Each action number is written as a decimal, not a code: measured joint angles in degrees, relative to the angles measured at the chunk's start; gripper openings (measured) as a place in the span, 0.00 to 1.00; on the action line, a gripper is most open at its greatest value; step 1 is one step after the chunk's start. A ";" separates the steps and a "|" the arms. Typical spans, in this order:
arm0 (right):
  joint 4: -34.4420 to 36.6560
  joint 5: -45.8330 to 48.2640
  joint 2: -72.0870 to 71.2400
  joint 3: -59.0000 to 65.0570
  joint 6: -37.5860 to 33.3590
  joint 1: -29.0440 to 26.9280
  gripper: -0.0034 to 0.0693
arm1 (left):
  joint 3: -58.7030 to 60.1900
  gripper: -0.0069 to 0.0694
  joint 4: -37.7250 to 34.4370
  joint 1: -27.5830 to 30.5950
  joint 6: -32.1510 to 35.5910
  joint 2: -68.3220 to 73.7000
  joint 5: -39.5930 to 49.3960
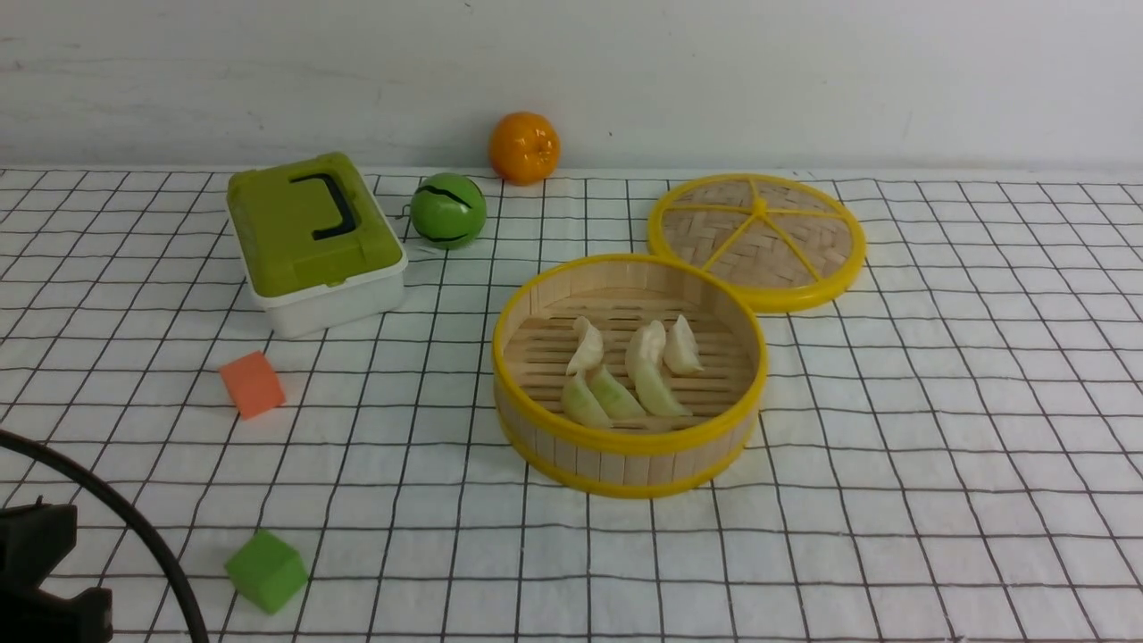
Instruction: Put the dumplings into the steamer on the table with the white tablecloth.
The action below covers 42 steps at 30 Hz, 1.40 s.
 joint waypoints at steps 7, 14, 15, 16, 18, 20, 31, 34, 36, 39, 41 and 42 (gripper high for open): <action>5.88 -3.42 -6.89 13.00 0.16 0.00 0.05 | 0.00 0.14 0.00 0.00 0.00 0.00 0.00; 2.05 -3.98 -7.47 16.18 0.16 0.00 0.05 | 0.00 0.14 0.00 0.00 0.00 0.00 0.00; 2.05 -3.98 -7.47 16.18 0.16 0.00 0.05 | 0.00 0.14 0.00 0.00 0.00 0.00 0.00; 1.17 -4.35 -7.64 16.67 0.16 0.00 0.04 | 0.00 0.14 0.00 0.00 0.00 0.00 0.00; 0.36 -7.19 -8.92 19.20 0.16 0.00 0.04 | 0.00 0.14 0.00 0.00 0.00 0.00 0.00; 0.16 -9.52 -9.62 20.65 0.16 0.00 0.04 | 0.00 0.14 0.00 0.00 0.00 0.00 0.00; -0.11 -18.33 -25.00 33.42 0.16 -4.72 0.04 | 0.00 0.15 0.00 0.00 0.00 0.00 0.48; -0.25 -16.57 -25.22 33.19 0.16 -5.73 0.04 | 0.00 0.16 0.00 0.00 0.00 0.00 0.66; -0.25 -16.11 -25.22 33.07 0.16 -5.89 0.04 | 0.00 0.16 0.00 0.00 0.00 0.00 0.65; -0.25 -15.74 -25.22 33.00 0.16 -6.06 0.04 | 0.00 0.16 0.00 0.00 0.00 0.00 0.65; -0.25 -15.74 -25.22 33.00 0.16 -6.06 0.04 | 0.00 0.17 0.00 0.00 0.00 0.00 0.65; -0.25 -15.69 -25.22 33.00 0.16 -6.06 0.04 | 0.00 0.17 0.00 0.00 0.00 0.00 0.65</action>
